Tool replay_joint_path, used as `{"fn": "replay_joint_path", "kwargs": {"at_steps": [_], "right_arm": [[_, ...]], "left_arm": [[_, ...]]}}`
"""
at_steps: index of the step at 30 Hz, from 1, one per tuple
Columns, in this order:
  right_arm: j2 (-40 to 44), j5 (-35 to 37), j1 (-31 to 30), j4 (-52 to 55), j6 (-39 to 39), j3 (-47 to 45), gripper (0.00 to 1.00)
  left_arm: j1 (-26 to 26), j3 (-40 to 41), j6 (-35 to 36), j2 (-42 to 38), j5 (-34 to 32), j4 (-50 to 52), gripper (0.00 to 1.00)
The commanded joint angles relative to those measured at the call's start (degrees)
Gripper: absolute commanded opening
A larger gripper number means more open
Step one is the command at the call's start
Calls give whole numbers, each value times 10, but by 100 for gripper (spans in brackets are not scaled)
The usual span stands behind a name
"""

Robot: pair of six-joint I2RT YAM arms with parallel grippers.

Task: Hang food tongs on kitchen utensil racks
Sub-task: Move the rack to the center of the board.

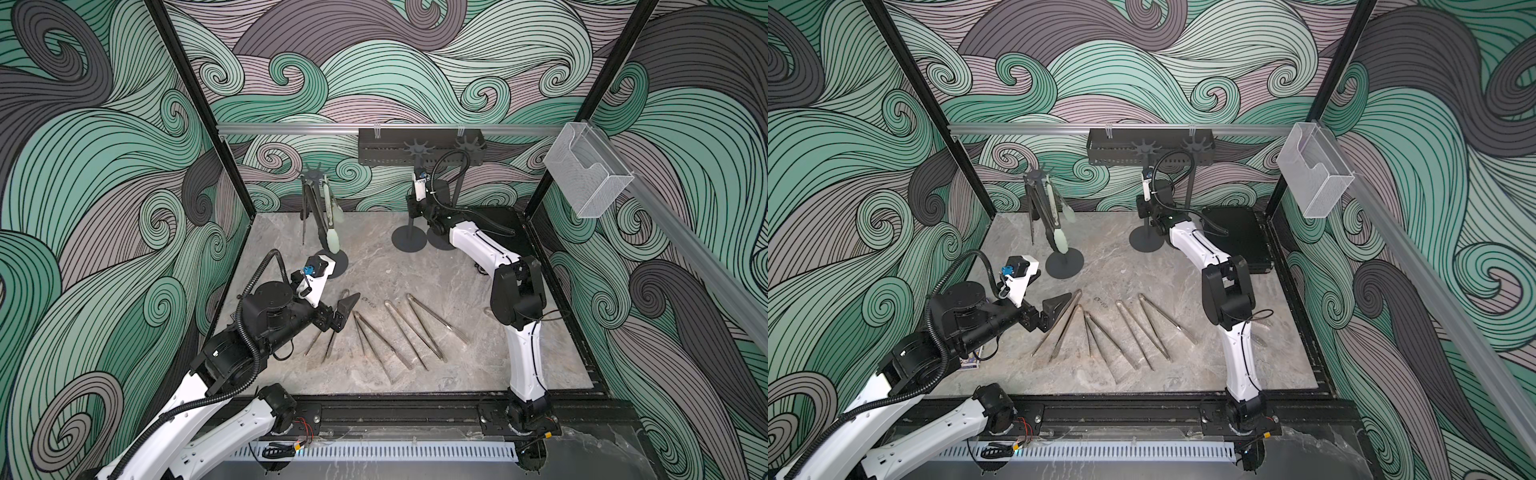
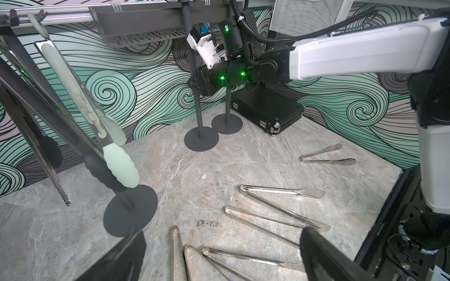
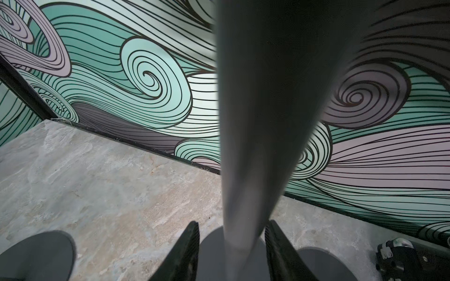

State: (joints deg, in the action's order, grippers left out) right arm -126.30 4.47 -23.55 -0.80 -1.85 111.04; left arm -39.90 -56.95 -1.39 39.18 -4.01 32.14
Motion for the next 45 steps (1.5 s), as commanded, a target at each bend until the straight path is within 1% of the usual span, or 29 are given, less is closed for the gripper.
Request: {"fn": "replay_joint_path", "kwargs": {"at_steps": [1,3,5,6,7,13,17,22,26,30,35,45], "right_arm": [[-11,1,2,-19,-1,27,32],[-13,-4,3,-16,-2,33,25],[-12,-5,2,-16,-1,32,12],[-9,-5,2,-16,0,30,3],[-5,-5,2,-18,0,25,0],[55,-39,-1,-49,11,-48,0],[126,-57,-15,-97,17,-138,0],[204,-51,-51,-153,18,-240,0],[240,-38,-90,-186,21,-290,0],[254,-21,-127,-214,18,-314,0],[237,-8,-156,-227,6,-309,0],[208,21,-159,-224,-30,-299,0]], "left_arm": [[2,-14,16,6,1,-4,99],[2,-17,17,8,0,1,99],[2,-17,17,9,-2,2,99],[2,-16,15,8,-3,2,98],[3,-16,14,8,-6,4,98],[3,-27,1,8,-41,17,99],[3,-42,-10,9,-71,31,99],[3,-48,-29,10,-88,35,98],[3,-50,-45,8,-88,37,98],[3,-46,-51,3,-83,35,98],[3,-40,-54,-5,-77,35,98],[3,-38,-41,-10,-71,37,98]]}}
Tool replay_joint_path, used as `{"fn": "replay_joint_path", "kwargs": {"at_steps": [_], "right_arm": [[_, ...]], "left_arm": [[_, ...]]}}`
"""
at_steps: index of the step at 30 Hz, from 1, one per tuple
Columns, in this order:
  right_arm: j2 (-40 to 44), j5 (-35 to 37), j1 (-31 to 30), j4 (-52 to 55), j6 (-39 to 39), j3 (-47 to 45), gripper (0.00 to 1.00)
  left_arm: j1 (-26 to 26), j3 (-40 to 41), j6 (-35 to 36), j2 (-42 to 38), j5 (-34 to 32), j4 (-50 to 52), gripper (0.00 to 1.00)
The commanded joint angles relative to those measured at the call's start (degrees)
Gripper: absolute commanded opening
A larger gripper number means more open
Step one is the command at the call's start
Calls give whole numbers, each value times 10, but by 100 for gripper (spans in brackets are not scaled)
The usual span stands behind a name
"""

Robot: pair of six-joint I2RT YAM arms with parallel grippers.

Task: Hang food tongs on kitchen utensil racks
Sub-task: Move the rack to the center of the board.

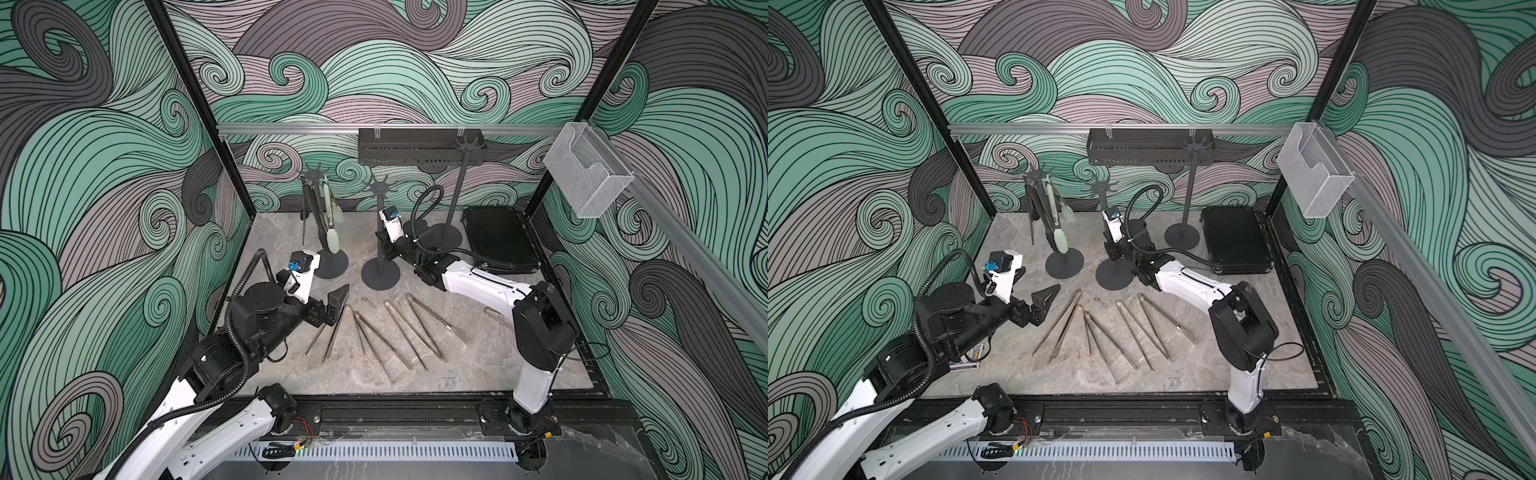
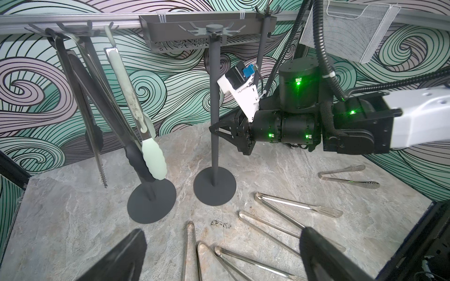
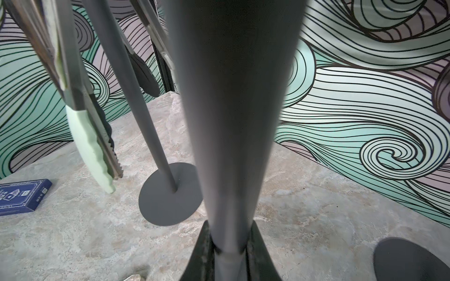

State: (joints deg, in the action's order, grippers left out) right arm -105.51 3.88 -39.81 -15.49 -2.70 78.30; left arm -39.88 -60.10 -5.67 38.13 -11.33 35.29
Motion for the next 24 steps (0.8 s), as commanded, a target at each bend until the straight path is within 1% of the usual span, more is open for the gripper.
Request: {"fn": "replay_joint_path", "kwargs": {"at_steps": [1,11,24], "right_arm": [[-3,26,3,-76,-23,33,0],[-40,21,3,-67,-15,66,0],[-46,28,7,-65,-8,56,0]], "left_arm": [[3,-6,2,1,3,4,98],[2,-5,7,11,7,8,98],[2,-10,12,18,9,35,98]]}}
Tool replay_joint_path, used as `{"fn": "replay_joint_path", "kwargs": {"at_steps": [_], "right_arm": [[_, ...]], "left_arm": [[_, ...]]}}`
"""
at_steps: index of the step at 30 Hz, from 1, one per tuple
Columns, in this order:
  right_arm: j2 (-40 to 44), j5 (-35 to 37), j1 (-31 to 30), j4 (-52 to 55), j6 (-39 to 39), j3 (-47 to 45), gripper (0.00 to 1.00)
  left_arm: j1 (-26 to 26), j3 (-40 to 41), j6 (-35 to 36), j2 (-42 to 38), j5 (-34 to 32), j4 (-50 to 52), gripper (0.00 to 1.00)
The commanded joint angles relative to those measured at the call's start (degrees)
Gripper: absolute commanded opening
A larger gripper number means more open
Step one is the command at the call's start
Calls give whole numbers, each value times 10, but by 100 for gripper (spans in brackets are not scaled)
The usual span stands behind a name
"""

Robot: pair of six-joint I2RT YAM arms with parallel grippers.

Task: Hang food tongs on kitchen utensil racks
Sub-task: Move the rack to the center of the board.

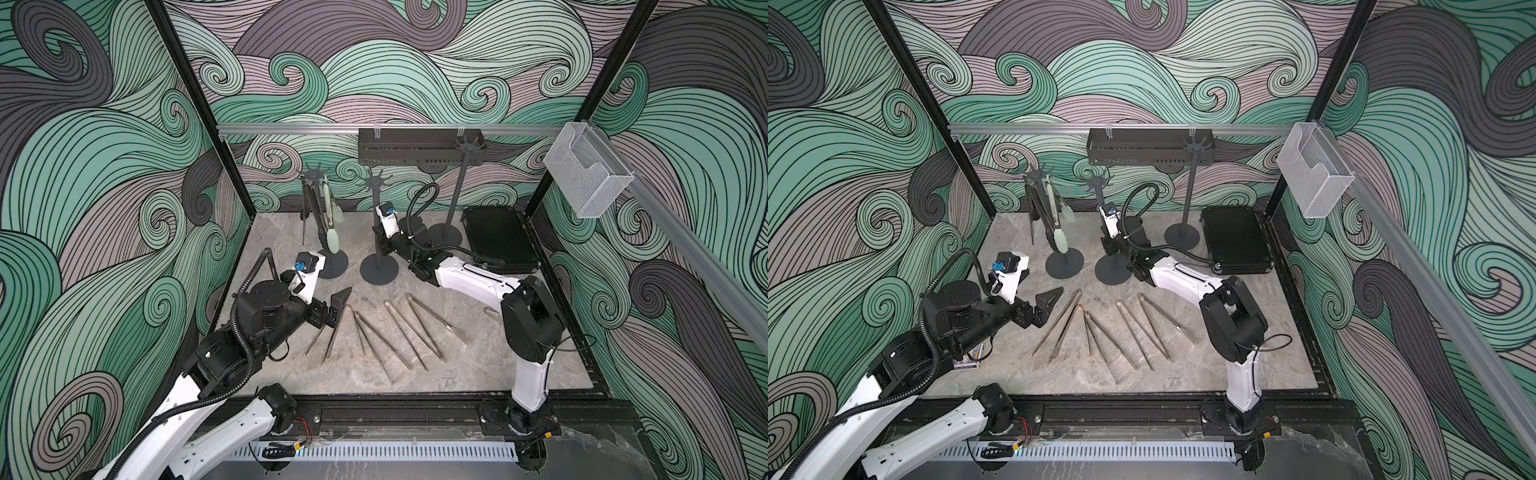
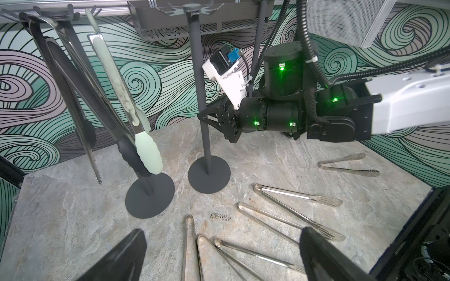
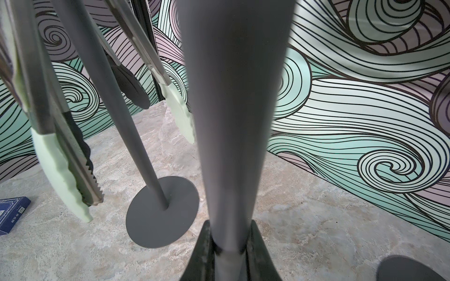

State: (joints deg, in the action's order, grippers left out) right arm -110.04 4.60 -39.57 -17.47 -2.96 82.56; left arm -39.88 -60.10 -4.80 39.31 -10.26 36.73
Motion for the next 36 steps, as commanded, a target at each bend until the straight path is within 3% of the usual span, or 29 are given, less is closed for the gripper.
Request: {"fn": "replay_joint_path", "kwargs": {"at_steps": [1,3,6,8,15,21,27,36], "right_arm": [[2,21,5,-44,-6,11,0],[8,24,5,-44,-5,6,2],[24,27,6,-48,-4,-7,20],[34,27,6,-49,-4,-14,26],[49,27,12,-45,-1,-19,28],[68,19,12,-49,8,-37,35],[59,4,13,-48,18,-31,37],[4,-14,13,-48,31,23,40]], "left_arm": [[2,-12,0,9,-2,28,98],[2,-17,-9,15,-7,46,98],[3,-27,-26,26,-12,79,98],[3,-32,-42,32,-19,100,97],[5,-36,-106,59,-32,162,96],[18,-31,-152,101,-22,206,93],[37,-13,-163,99,20,192,90],[49,3,-152,89,27,180,90]]}}
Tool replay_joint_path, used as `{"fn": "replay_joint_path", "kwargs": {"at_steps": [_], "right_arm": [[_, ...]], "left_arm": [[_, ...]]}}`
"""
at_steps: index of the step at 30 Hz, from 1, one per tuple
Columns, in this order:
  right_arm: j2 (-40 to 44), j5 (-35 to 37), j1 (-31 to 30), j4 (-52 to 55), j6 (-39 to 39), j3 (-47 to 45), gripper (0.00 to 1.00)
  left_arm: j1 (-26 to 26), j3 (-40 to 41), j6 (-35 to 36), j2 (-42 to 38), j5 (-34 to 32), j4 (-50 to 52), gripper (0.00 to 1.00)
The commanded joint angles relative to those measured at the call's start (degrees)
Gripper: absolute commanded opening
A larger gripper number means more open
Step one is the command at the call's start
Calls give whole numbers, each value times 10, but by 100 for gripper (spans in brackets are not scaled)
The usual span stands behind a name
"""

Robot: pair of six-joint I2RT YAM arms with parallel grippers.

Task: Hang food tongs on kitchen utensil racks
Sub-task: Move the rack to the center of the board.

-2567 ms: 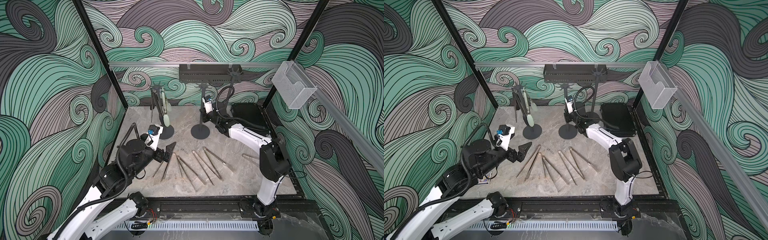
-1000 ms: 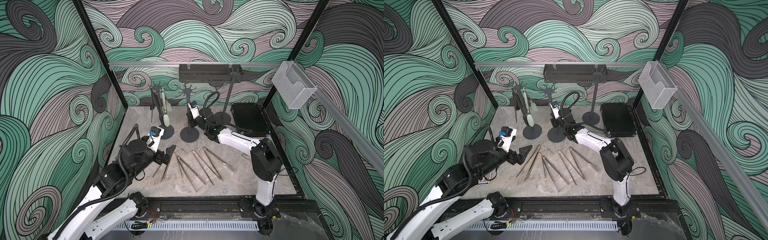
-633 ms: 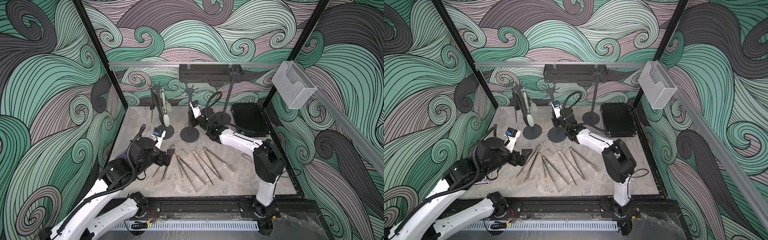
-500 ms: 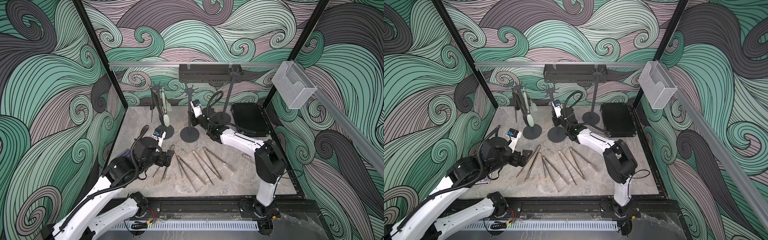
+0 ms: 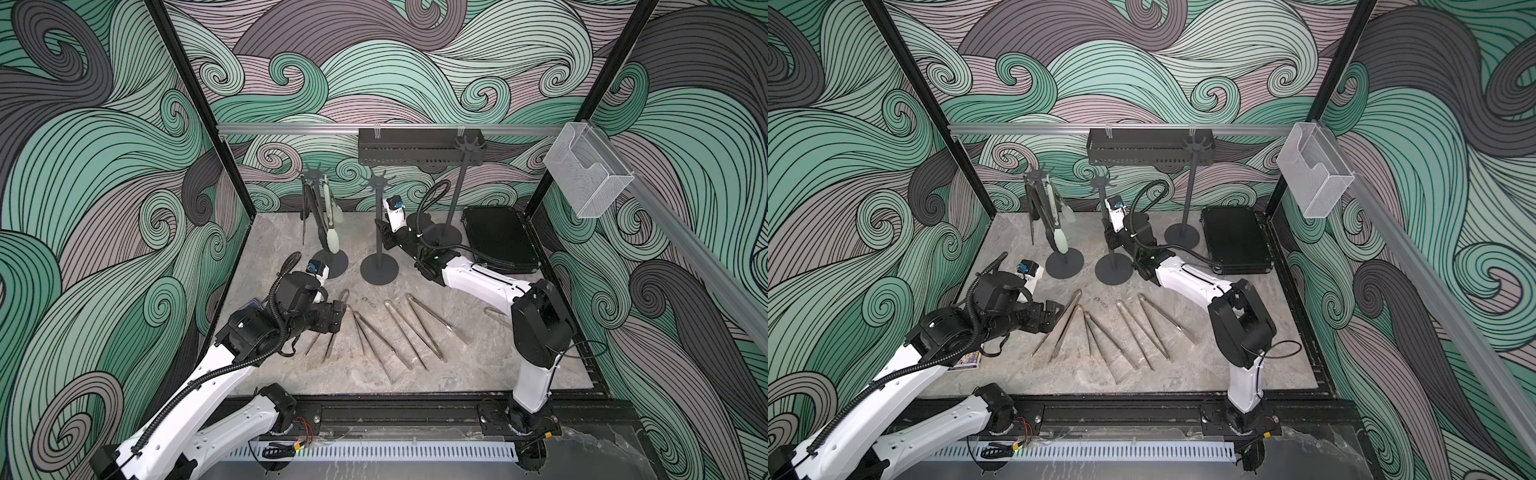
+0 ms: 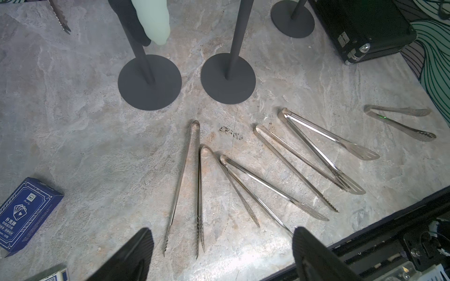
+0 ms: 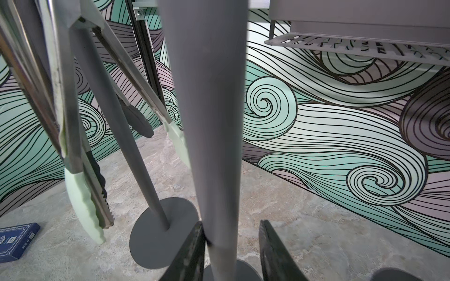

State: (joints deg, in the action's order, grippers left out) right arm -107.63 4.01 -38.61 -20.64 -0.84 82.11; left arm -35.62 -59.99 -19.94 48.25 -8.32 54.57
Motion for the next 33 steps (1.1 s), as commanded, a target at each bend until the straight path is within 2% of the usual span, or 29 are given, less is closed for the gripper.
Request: {"fn": "replay_joint_path", "kwargs": {"at_steps": [1,3,5,11,23,31,33], "right_arm": [[-27,-10,3,-16,10,35,40],[-42,-14,3,-11,13,54,39],[-59,-15,3,-8,14,71,34],[-88,-7,3,-9,12,98,0],[-111,17,6,-78,-23,100,0],[-114,17,8,-62,-16,96,0],[-110,19,8,-62,-14,87,28]], "left_arm": [[8,2,1,1,8,1,90],[9,3,6,3,11,-2,90],[11,3,11,3,11,-6,90],[18,10,21,-2,14,-17,90],[22,33,34,-18,25,-51,89],[25,34,34,-11,28,-50,89],[25,32,35,-5,32,-46,89]]}}
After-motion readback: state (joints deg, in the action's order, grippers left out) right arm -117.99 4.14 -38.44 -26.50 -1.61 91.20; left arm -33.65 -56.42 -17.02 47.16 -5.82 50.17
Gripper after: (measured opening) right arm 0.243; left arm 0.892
